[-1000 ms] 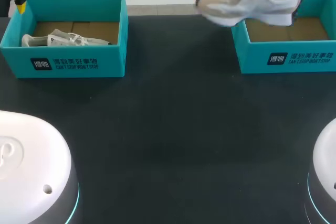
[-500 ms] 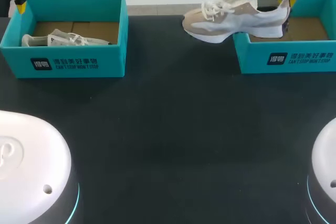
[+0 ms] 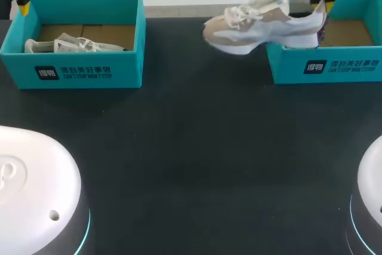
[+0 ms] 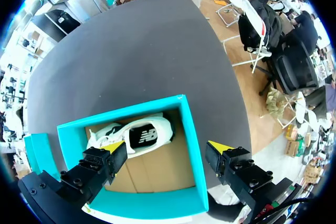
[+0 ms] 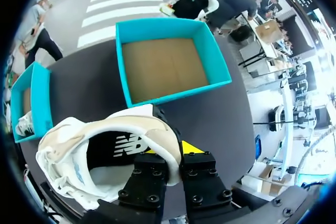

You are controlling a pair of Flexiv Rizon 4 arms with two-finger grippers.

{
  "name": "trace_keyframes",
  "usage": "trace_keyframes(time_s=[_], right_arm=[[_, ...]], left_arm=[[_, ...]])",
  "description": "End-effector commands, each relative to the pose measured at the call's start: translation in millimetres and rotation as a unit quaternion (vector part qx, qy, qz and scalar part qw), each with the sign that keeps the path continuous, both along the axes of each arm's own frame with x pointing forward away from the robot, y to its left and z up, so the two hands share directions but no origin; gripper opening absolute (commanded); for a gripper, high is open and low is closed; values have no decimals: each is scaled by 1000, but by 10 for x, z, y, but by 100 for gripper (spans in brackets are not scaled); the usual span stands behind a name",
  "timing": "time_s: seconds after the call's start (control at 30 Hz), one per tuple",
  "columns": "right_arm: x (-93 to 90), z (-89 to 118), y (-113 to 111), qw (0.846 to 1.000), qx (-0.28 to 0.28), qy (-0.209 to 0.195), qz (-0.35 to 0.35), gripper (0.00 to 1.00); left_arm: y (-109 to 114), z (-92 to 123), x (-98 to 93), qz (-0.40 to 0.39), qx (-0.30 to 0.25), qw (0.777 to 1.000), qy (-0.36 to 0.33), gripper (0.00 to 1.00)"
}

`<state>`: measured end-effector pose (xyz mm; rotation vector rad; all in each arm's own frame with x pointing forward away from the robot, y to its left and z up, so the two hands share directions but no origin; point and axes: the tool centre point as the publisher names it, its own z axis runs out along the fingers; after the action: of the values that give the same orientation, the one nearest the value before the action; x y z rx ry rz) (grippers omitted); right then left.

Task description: Take the shoe out of the shoebox, open the shoe tongue, remove and reinsert the insole, then place the shoe into the shoebox

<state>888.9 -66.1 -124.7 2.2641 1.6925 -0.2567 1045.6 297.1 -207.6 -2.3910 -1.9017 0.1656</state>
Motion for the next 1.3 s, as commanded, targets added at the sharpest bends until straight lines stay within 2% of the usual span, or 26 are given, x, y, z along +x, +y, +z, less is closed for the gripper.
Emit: trace_keyframes(time_s=[0.03,0.23,0.37,0.4,0.47,0.6,0.7,0.73,1.3], right_arm=[[-291,51,341,1000,-24,-6,-5,0],[-682,67,808,999,-30,-7,-14,0],[-937,47,1063,999,-40,13,-23,0],[-992,59,1103,999,-32,3,-38,0],[-1100,59,1178,999,-30,10,-44,0],[-1280,33,1213,997,-16,11,-73,0],[-1319,33,1208,997,-7,15,-75,0],[-1296,51,1209,997,-27,23,-75,0],[-1296,51,1209,997,-27,23,-75,0]], left_arm=[[6,5,6,-1,1,1000,1,100],[6,5,6,-1,1,1000,1,100],[6,5,6,-1,1,1000,1,100],[6,5,6,-1,1,1000,1,100],[6,5,6,-1,1,1000,1,100],[6,5,6,-1,1,1000,1,100],[6,5,6,-1,1,1000,1,100],[6,5,6,-1,1,1000,1,100],[6,5,6,-1,1,1000,1,100]])
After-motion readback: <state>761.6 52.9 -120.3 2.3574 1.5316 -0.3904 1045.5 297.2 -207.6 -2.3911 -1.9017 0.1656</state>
